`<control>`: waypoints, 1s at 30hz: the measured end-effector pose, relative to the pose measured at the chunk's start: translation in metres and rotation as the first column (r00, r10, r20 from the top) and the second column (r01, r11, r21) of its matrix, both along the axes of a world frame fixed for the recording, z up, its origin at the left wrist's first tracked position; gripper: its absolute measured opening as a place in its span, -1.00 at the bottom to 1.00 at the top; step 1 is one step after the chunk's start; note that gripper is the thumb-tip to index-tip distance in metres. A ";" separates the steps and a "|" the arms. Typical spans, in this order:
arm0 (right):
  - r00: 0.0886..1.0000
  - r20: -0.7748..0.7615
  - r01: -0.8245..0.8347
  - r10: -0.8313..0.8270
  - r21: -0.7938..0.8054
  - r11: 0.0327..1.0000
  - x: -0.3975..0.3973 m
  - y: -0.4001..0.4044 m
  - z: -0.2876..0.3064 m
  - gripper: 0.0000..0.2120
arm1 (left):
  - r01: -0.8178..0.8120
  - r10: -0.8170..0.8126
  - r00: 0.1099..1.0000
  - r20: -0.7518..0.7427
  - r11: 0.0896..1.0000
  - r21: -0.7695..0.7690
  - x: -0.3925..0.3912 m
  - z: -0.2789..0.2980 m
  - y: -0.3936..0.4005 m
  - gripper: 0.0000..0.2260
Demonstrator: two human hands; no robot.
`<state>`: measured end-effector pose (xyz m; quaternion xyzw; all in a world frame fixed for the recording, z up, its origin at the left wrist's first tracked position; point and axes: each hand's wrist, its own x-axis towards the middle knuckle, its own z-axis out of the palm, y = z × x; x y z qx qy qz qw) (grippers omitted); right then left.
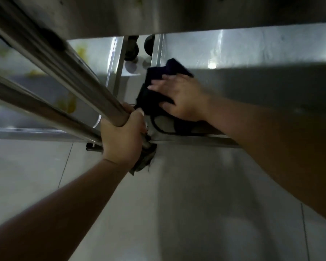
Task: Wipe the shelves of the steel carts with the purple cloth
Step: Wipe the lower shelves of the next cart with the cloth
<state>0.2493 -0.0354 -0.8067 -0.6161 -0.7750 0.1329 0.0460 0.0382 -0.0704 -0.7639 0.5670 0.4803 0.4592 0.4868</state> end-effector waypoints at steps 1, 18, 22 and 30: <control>0.996 0.003 0.087 -0.087 0.011 0.996 0.011 0.010 0.000 -0.40 | 0.006 -0.006 1.000 -0.001 1.000 -0.006 -0.001 0.000 0.001 -0.94; 0.985 -0.141 0.082 -0.097 -0.112 0.990 -0.060 -0.076 0.000 -0.45 | 0.003 -0.003 1.000 -0.003 0.999 -0.037 -0.003 0.000 0.002 -0.83; 0.971 -0.072 0.228 -0.229 -0.018 0.973 -0.040 -0.105 0.001 -0.49 | -0.009 0.006 0.997 -0.073 0.999 -0.047 -0.006 -0.002 0.000 -0.85; 0.977 -0.015 0.208 -0.213 -0.163 0.964 0.045 -0.151 0.005 -0.44 | -0.078 0.040 0.884 -0.466 0.995 -0.061 -0.022 -0.010 -0.005 -0.74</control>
